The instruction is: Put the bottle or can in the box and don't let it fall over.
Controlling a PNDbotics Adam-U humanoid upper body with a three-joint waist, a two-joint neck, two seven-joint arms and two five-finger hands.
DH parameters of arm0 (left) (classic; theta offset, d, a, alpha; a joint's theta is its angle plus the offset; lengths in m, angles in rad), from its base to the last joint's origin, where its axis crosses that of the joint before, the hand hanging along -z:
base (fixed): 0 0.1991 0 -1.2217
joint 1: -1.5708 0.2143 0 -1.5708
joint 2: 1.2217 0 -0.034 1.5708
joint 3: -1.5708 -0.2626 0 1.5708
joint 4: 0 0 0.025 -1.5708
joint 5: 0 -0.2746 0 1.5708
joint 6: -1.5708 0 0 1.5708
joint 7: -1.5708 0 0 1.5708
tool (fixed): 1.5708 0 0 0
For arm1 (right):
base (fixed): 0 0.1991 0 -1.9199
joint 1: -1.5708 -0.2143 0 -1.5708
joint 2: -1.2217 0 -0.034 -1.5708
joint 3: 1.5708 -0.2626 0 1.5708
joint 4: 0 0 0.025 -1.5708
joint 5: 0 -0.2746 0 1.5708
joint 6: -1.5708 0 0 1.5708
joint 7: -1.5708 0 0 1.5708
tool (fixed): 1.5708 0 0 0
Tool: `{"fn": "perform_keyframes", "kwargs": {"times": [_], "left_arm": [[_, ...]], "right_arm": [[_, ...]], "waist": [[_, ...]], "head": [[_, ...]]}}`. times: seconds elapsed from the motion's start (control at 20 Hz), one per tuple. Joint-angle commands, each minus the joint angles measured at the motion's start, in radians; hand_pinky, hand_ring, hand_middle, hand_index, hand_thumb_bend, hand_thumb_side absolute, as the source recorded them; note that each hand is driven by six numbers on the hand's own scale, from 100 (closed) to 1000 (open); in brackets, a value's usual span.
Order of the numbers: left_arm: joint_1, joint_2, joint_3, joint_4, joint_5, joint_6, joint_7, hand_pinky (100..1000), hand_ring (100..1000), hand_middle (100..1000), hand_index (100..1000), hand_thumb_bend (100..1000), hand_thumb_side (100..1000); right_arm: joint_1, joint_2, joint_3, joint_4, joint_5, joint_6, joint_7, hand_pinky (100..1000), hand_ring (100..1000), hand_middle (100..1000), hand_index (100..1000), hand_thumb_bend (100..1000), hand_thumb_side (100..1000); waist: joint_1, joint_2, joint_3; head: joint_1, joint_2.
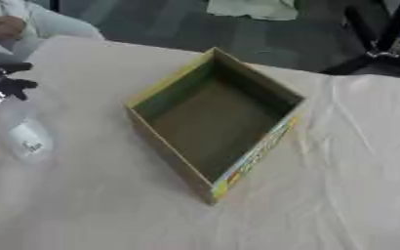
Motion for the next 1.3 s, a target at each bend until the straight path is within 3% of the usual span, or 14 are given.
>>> {"fn": "perform_keyframes", "kwargs": {"times": [0.05, 0.95, 1.3], "left_arm": [[-0.009, 0.018, -0.002, -0.007, 0.012, 0.007, -0.001, 1000, 800, 878, 444, 100, 593], [-0.017, 0.011, -0.006, 0.014, 0.029, 0.027, -0.002, 1000, 702, 803, 365, 100, 579], [-0.020, 0.009, -0.009, 0.015, 0.029, 0.030, -0.003, 827, 560, 673, 315, 100, 578]], "right_arm": [[0.000, -0.008, -0.010, -0.012, -0.003, 0.006, -0.002, 941, 1000, 1000, 912, 100, 585], [-0.001, -0.011, -0.014, -0.012, -0.013, 0.000, 0.004, 943, 1000, 1000, 915, 100, 582], [-0.004, -0.011, -0.015, -0.012, -0.015, 0.002, 0.006, 943, 1000, 1000, 915, 100, 582]], "waist": [[0.003, -0.014, 0.001], [0.002, -0.015, -0.001], [0.004, -0.013, -0.004]], "head": [[0.002, -0.012], [0.007, -0.018], [0.008, -0.018]]}}
